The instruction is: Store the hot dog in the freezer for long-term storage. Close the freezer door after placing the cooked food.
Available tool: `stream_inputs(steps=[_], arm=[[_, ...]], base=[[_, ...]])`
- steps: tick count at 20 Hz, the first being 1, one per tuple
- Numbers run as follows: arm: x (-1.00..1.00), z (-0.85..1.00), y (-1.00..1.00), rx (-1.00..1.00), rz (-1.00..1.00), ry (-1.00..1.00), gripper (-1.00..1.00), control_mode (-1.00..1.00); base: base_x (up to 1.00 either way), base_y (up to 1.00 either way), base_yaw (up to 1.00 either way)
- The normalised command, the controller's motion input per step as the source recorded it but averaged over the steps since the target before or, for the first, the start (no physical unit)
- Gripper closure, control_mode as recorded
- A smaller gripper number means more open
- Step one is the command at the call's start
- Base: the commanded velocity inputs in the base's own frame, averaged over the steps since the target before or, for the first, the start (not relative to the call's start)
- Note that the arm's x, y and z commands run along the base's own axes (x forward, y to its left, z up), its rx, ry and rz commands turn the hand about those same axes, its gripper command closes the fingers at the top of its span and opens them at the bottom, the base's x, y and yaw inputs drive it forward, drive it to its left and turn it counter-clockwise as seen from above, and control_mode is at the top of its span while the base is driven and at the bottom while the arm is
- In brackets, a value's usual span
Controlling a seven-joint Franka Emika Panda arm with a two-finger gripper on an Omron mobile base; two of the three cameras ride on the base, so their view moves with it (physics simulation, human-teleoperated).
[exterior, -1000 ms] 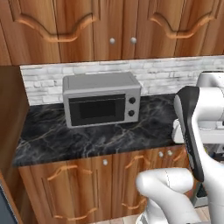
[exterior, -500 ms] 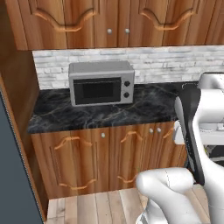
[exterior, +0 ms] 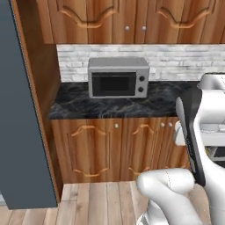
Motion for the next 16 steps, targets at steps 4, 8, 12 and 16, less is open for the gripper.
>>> stream_inputs(steps=[4, 8, 12, 16], arm=[[0.0, 0.0, 0.0, 0.0, 0.0, 0.0, 1.0, 1.0], [0.0, 0.0, 0.0, 0.0, 0.0, 0.0, 1.0, 1.0], [0.0, 0.0, 0.0, 0.0, 0.0, 0.0, 1.0, 1.0], [0.0, 0.0, 0.0, 0.0, 0.0, 0.0, 1.0, 1.0]], base=[[0.04, 0.76, 0.4], [0.25, 1.0, 0.45], [0.18, 1.0, 0.39], [0.24, 0.99, 0.28]])
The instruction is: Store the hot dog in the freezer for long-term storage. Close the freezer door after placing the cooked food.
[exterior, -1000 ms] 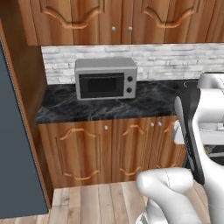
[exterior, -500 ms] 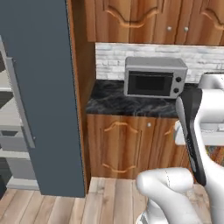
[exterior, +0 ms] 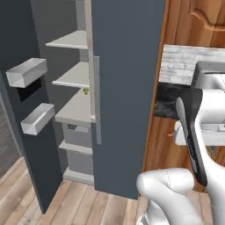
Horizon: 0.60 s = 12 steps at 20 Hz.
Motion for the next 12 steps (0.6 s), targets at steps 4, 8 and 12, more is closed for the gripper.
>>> stream_inputs(steps=[4, 8, 12], arm=[[0.0, 0.0, 0.0, 0.0, 0.0, 0.0, 1.0, 1.0], [0.0, 0.0, 0.0, 0.0, 0.0, 0.0, 1.0, 1.0], [0.0, 0.0, 0.0, 0.0, 0.0, 0.0, 1.0, 1.0]], base=[[0.51, 0.92, 0.17], [0.56, 0.92, 0.07], [0.44, 0.59, -0.01]])
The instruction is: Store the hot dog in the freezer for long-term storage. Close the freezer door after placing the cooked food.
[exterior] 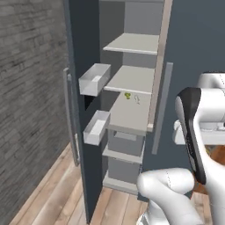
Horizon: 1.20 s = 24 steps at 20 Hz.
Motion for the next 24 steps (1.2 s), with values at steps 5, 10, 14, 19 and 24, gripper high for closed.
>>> stream_inputs(steps=[5, 10, 14, 19, 24], arm=[[0.0, 0.0, 0.0, 0.0, 0.0, 0.0, 1.0, 1.0], [0.0, 0.0, 0.0, 0.0, 0.0, 0.0, 1.0, 1.0], [0.0, 0.0, 0.0, 0.0, 0.0, 0.0, 1.0, 1.0], [0.0, 0.0, 0.0, 0.0, 0.0, 0.0, 1.0, 1.0], [0.0, 0.0, 0.0, 0.0, 0.0, 0.0, 1.0, 1.0]], base=[[0.27, 0.4, -0.13], [0.23, 0.45, -0.26], [0.24, 0.48, -0.25], [0.47, 0.41, -0.22], [0.49, 0.06, -0.15]])
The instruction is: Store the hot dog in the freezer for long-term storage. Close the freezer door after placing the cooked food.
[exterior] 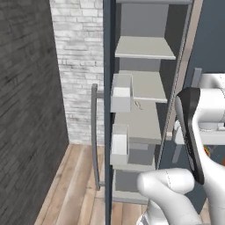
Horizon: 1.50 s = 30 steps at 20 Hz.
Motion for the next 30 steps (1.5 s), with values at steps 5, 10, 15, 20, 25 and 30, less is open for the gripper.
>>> stream_inputs(steps=[5, 10, 15, 20, 25, 30], arm=[[0.0, 0.0, 0.0, 0.0, 0.0, 0.0, 1.0, 1.0], [0.0, 0.0, 0.0, 0.0, 0.0, 0.0, 1.0, 1.0], [0.0, 0.0, 0.0, 0.0, 0.0, 0.0, 1.0, 1.0], [0.0, 0.0, 0.0, 0.0, 0.0, 0.0, 1.0, 1.0], [0.0, 0.0, 0.0, 0.0, 0.0, 0.0, 1.0, 1.0], [0.0, 0.0, 0.0, 0.0, 0.0, 0.0, 1.0, 1.0]], base=[[0.41, 0.01, -0.05], [0.42, 0.34, 0.0], [0.54, 0.15, 0.09], [0.33, 0.0, 0.26], [0.24, -0.04, 0.21], [0.04, -0.3, 0.08]])
